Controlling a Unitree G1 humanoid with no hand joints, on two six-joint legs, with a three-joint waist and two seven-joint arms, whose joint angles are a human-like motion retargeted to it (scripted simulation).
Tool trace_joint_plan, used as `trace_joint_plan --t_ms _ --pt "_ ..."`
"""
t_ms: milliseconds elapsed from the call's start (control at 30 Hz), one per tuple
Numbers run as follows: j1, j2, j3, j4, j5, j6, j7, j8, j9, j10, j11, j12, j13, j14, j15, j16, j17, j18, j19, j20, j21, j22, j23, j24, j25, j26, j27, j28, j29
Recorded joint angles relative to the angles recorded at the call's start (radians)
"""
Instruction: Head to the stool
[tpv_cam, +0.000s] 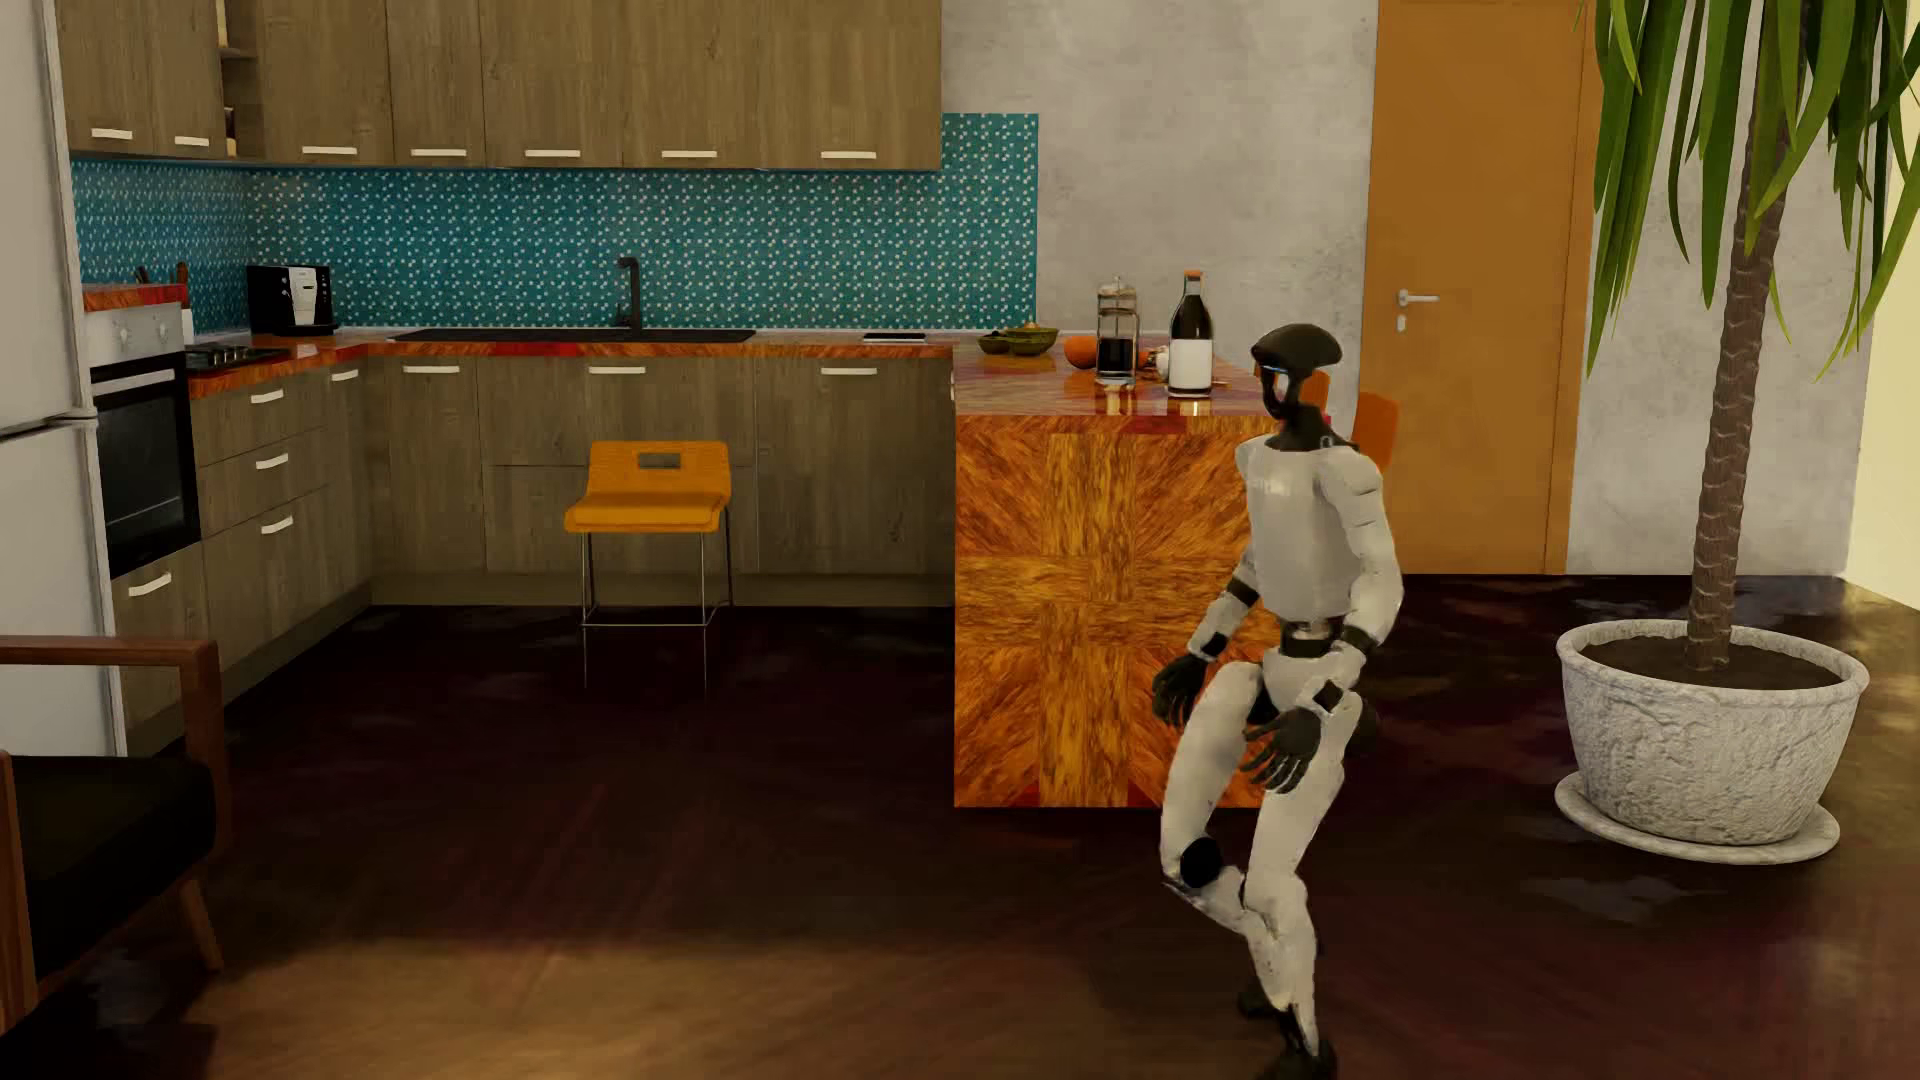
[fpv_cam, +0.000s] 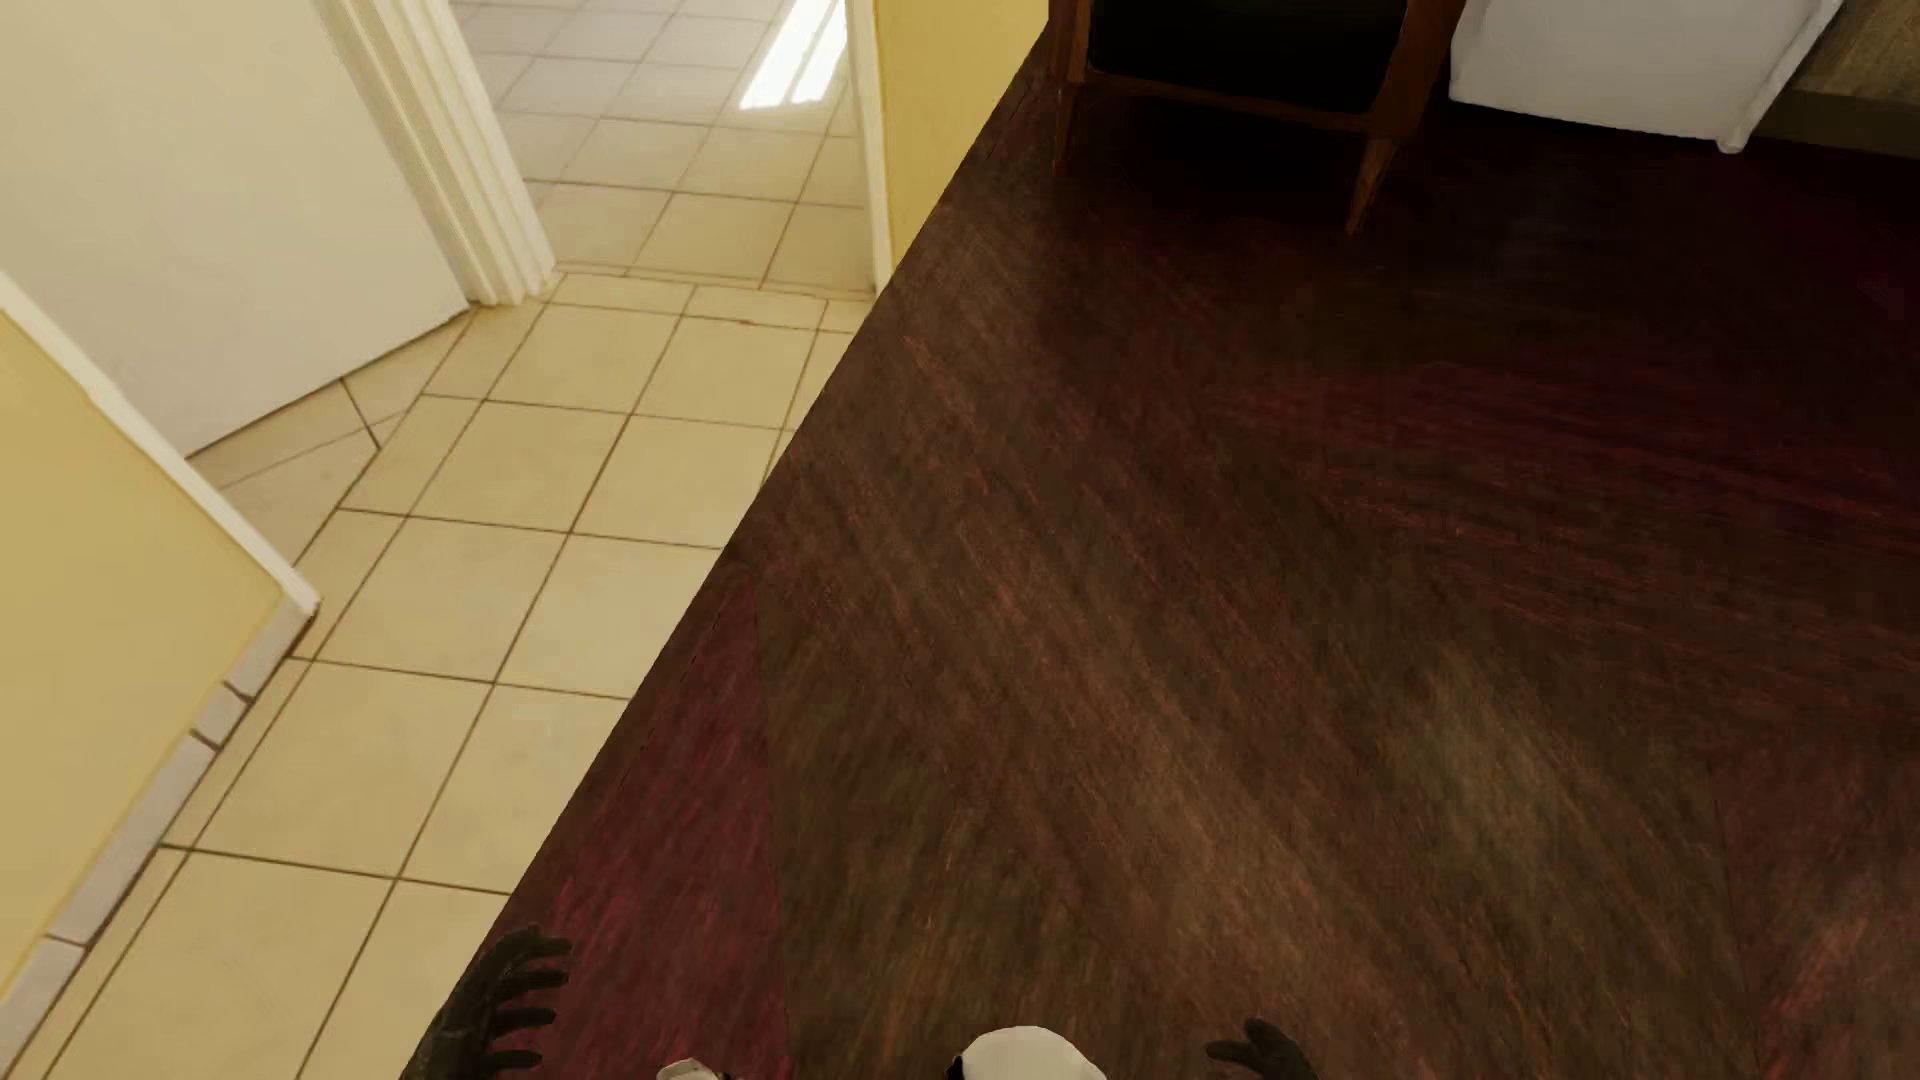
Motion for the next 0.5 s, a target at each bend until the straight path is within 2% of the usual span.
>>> trace_joint_plan --t_ms 33,67,100,133,167,200,267,300,333,367,400,433,467,500 --pt "0.062 -0.021 -0.031 0.013 -0.033 -0.021 0.029 -0.025 -0.009 -0.014 -0.084 -0.027 0.030 -0.040 -0.088 -0.031 -0.021 -0.075 0.035 -0.027 -0.022 -0.057 -0.019 -0.025 -0.001 0.004 0.001 0.027 0.023" --pt "0.126 -0.020 -0.058 0.017 -0.064 -0.046 0.055 -0.027 -0.026 -0.028 -0.181 -0.056 0.067 -0.081 -0.177 -0.061 -0.023 -0.077 0.067 -0.056 -0.043 -0.102 -0.022 -0.041 -0.013 0.004 0.004 0.043 0.029" --pt "0.171 -0.020 -0.072 0.030 -0.080 -0.058 0.079 -0.011 -0.051 -0.026 -0.307 -0.080 0.082 -0.132 -0.216 -0.088 -0.031 -0.063 0.089 -0.079 -0.036 -0.118 -0.007 -0.045 -0.026 -0.005 0.012 0.048 0.021" --pt "0.186 0.026 -0.054 0.046 -0.077 -0.053 0.054 -0.019 -0.052 0.057 -0.340 -0.110 0.103 -0.155 -0.161 -0.122 -0.050 -0.110 -0.001 -0.101 -0.013 -0.106 0.021 -0.034 -0.030 -0.011 0.011 0.045 0.007" --pt "0.129 0.065 -0.003 0.047 -0.052 -0.037 -0.013 -0.007 -0.051 0.226 -0.340 -0.098 0.104 -0.062 -0.194 -0.148 -0.071 -0.147 -0.005 -0.109 0.028 -0.111 0.069 -0.015 -0.033 -0.014 0.005 0.034 -0.014" --pt "0.040 0.104 0.065 0.009 -0.030 -0.002 -0.102 0.003 -0.060 0.363 -0.368 -0.065 0.102 0.047 -0.217 -0.159 -0.078 -0.181 -0.004 -0.100 0.045 -0.074 0.114 0.008 -0.033 -0.021 -0.007 0.014 -0.039" --pt "-0.058 0.213 0.172 -0.033 0.007 0.065 -0.160 0.052 -0.071 0.323 -0.473 0.055 0.033 -0.042 -0.237 -0.103 -0.035 -0.239 0.003 -0.006 -0.009 -0.062 0.073 0.045 -0.027 0.017 -0.014 -0.035 -0.083" --pt "-0.082 0.284 0.189 -0.035 0.016 0.092 -0.150 0.085 -0.067 0.255 -0.536 0.122 -0.014 -0.085 -0.247 -0.072 -0.003 -0.263 0.011 0.020 0.005 -0.069 0.028 0.059 -0.042 0.055 -0.017 -0.049 -0.095" --pt "-0.101 0.336 0.194 -0.027 0.026 0.123 -0.134 0.102 -0.051 0.182 -0.550 0.144 -0.056 -0.079 -0.246 -0.067 0.014 -0.271 0.016 0.036 0.028 -0.084 0.003 0.068 -0.067 0.093 -0.026 -0.054 -0.092" --pt "-0.091 0.317 0.188 -0.016 0.040 0.148 -0.126 0.117 -0.034 0.053 -0.448 0.141 -0.093 -0.055 -0.207 -0.070 0.025 -0.271 0.003 0.043 0.014 -0.064 -0.024 0.063 -0.090 0.088 -0.030 -0.051 -0.074" --pt "-0.030 0.240 0.137 0.011 0.043 0.141 -0.102 0.106 -0.006 -0.081 -0.223 0.122 -0.111 0.090 -0.079 -0.034 0.032 -0.259 -0.043 0.037 0.021 0.006 -0.047 0.040 -0.100 0.035 -0.032 -0.038 -0.047" --pt "0.007 0.131 0.087 0.018 0.007 0.086 -0.058 0.062 0.016 -0.061 -0.067 0.079 -0.082 0.037 0.059 0.009 0.011 -0.164 -0.050 0.037 0.021 -0.004 -0.030 0.001 -0.089 0.004 -0.042 -0.012 -0.001" --pt "0.060 0.057 0.045 0.033 -0.032 0.040 -0.023 0.010 0.031 -0.057 -0.057 0.021 -0.018 -0.011 0.044 0.010 -0.023 -0.048 -0.035 0.024 -0.003 -0.035 -0.010 -0.034 -0.077 -0.015 -0.048 0.020 0.045" --pt "0.120 0.010 -0.017 0.035 -0.078 -0.017 0.009 -0.018 0.025 -0.075 -0.126 -0.035 0.041 -0.049 -0.060 -0.017 -0.041 -0.054 -0.027 -0.015 -0.054 -0.058 -0.009 -0.056 -0.074 -0.024 -0.035 0.048 0.075"
